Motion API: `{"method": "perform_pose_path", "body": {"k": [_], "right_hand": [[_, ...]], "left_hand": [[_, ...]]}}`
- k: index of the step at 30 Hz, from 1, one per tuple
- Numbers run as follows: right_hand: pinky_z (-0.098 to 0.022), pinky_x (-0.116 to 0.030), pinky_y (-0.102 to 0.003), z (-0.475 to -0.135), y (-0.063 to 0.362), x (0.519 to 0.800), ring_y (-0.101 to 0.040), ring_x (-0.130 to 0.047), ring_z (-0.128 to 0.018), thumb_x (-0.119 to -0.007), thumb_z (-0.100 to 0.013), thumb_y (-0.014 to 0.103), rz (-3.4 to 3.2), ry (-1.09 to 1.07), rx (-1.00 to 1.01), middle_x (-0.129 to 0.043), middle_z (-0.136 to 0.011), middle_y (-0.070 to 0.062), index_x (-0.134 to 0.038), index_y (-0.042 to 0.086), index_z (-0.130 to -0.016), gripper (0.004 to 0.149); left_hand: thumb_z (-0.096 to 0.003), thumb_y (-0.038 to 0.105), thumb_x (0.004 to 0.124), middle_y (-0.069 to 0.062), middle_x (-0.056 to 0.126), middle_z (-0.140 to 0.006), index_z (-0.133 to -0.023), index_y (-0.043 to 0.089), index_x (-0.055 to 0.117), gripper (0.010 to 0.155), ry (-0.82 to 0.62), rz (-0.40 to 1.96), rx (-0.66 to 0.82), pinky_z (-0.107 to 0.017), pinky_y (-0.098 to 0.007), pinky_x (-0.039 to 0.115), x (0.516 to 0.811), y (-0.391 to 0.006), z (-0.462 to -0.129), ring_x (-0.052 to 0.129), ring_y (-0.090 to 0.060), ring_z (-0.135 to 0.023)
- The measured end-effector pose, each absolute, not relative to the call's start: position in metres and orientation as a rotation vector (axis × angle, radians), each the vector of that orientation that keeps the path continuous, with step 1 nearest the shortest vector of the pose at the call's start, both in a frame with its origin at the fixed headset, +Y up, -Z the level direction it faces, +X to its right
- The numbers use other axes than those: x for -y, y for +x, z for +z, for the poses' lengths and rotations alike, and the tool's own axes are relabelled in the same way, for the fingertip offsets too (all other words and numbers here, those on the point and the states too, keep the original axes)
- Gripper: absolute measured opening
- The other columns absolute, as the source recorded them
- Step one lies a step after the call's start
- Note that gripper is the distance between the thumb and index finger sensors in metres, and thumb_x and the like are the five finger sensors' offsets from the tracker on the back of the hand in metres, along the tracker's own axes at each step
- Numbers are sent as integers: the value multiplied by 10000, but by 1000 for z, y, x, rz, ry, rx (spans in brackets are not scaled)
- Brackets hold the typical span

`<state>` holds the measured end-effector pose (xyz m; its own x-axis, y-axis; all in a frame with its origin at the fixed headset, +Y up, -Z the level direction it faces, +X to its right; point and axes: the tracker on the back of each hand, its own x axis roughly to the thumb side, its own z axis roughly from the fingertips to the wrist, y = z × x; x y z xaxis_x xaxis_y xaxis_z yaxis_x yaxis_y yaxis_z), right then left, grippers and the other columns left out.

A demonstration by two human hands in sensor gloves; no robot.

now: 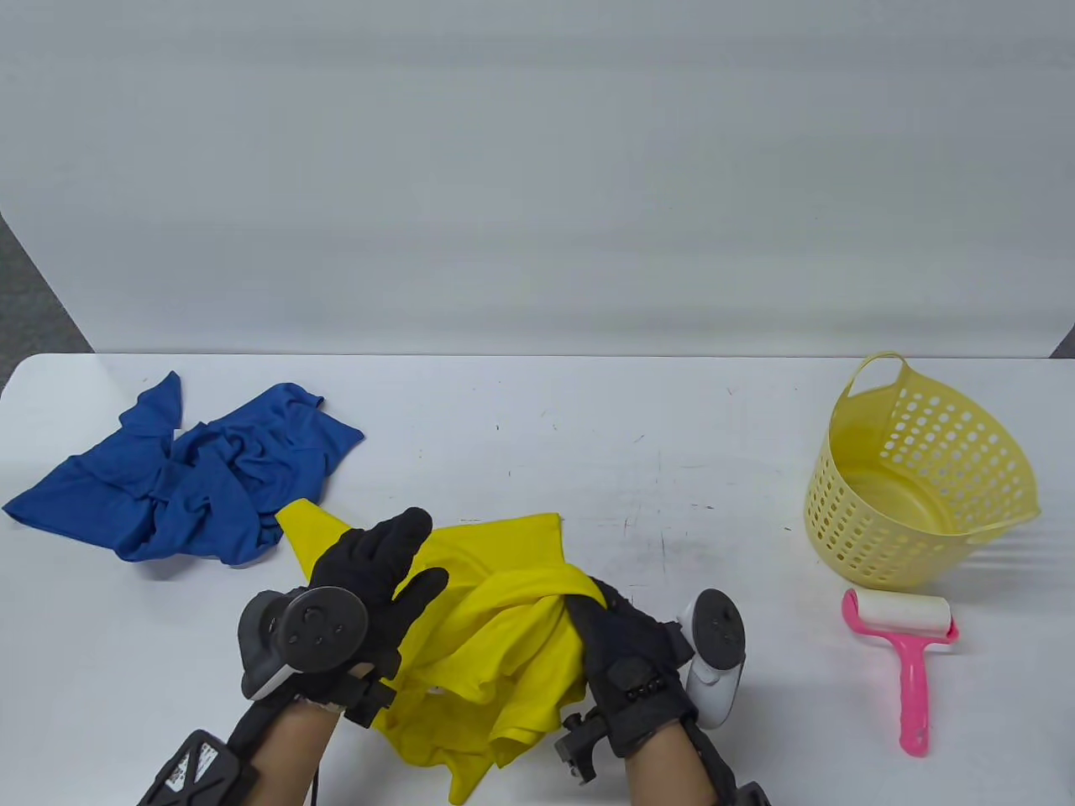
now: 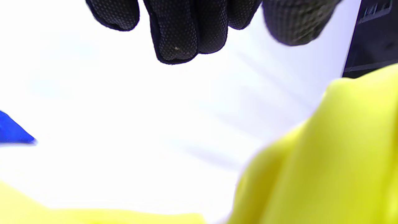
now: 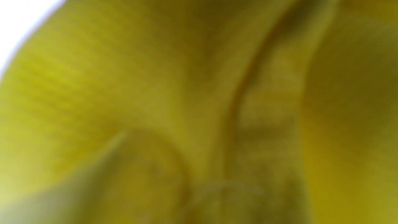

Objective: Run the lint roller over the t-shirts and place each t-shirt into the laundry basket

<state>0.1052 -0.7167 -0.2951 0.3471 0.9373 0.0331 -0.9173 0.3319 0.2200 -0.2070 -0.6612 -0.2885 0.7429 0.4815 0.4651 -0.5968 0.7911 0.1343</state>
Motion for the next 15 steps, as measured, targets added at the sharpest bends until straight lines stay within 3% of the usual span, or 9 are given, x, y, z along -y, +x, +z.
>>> {"method": "perform_pose_path", "body": {"k": [3, 6, 9, 10, 12, 13, 15], "right_hand": [[-402, -846, -469, -297, 118, 724, -216, -1058, -311, -664, -510, 407, 1034, 135, -108, -1007, -485, -23, -726, 84, -837, 463], [-402, -845, -467, -296, 121, 731, -217, -1059, -313, -662, -513, 408, 1054, 79, -115, -1007, -487, -24, -722, 83, -840, 466], [-406, -841, -473, -295, 111, 730, -233, -1063, -332, -662, -514, 408, 1193, 121, -170, -1010, -507, -40, -710, 78, -851, 474], [-393, -850, -467, -294, 103, 727, -227, -1066, -312, -666, -514, 410, 1254, 153, -203, -1015, -491, -36, -714, 73, -851, 479], [-309, -891, -417, -292, 89, 721, -173, -1032, -171, -652, -517, 455, 1320, 255, -334, -1010, -382, -1, -700, 57, -862, 529], [-293, -894, -401, -289, 86, 720, -160, -998, -142, -639, -518, 472, 1347, 253, -390, -994, -361, 6, -672, 48, -879, 558], [-236, -909, -375, -291, 83, 723, -128, -989, -80, -627, -521, 496, 1335, 268, -419, -991, -303, 36, -648, 32, -899, 599]], "left_hand": [[-453, 674, 743, -69, 578, -1161, -1118, 337, 425, 810, 119, 740, 719, -773, -680, 469, 669, -189, -288, 679, -357, -1047], [-385, 763, 733, -91, 331, -1242, -1134, 364, 154, 1028, -8, 664, 789, -790, -720, 361, 672, -159, -275, 431, -425, -1160], [-426, 728, 746, -113, 289, -1242, -1120, 346, 76, 1038, 60, 533, 788, -787, -717, 370, 666, -140, -260, 394, -446, -1160], [-449, 681, 770, -115, 326, -1234, -1122, 334, 100, 1012, 86, 493, 767, -785, -708, 401, 663, -136, -255, 446, -437, -1147], [-457, 599, 819, -56, 614, -1140, -1131, 308, 326, 884, 156, 394, 696, -758, -670, 528, 658, -135, -249, 707, -360, -1048], [-411, 621, 820, -10, 765, -1027, -1104, 285, 471, 845, 199, 344, 654, -731, -640, 606, 655, -139, -247, 852, -299, -934], [-480, 546, 822, 53, 959, -808, -995, 315, 700, 577, 253, 307, 626, -683, -590, 701, 652, -146, -245, 1014, -218, -714]]}}
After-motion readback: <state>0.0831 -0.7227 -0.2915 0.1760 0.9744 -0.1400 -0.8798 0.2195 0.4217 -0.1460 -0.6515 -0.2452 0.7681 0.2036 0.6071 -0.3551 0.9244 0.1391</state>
